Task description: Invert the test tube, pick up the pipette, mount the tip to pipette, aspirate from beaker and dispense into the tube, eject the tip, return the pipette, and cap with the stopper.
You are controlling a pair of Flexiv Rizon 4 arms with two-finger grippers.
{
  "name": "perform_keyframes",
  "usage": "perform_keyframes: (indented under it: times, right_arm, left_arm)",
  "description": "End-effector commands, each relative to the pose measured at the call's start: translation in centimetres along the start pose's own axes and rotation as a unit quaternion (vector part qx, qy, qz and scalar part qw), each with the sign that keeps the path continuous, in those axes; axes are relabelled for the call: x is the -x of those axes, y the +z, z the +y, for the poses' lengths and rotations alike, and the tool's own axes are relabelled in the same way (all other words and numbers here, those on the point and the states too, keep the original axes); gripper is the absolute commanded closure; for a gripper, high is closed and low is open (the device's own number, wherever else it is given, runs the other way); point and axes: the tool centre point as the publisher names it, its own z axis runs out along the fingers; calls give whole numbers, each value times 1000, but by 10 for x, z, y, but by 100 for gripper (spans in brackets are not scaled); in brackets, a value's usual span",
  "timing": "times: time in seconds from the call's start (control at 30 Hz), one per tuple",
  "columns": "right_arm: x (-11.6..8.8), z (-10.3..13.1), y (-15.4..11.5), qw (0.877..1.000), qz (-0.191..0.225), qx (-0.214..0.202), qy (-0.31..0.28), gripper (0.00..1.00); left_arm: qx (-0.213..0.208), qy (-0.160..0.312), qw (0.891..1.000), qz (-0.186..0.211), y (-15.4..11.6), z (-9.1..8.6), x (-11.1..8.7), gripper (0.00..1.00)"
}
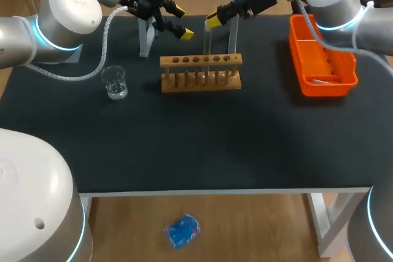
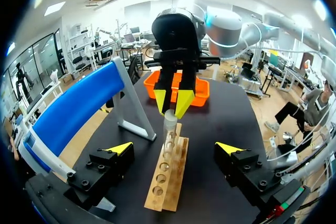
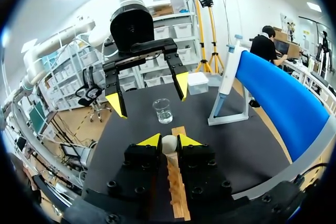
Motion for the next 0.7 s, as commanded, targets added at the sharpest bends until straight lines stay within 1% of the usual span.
perform_keyframes:
  times: [0.03, 0.7]
  right_arm:
    - [1, 0, 0, 1000, 3, -6, 2, 100]
    - [-1, -9, 5, 1000, 16, -11, 12, 100]
  left_arm:
    - [2, -1, 1000, 2, 0, -1, 1, 0]
    - [2, -1, 1000, 2, 0, -1, 1, 0]
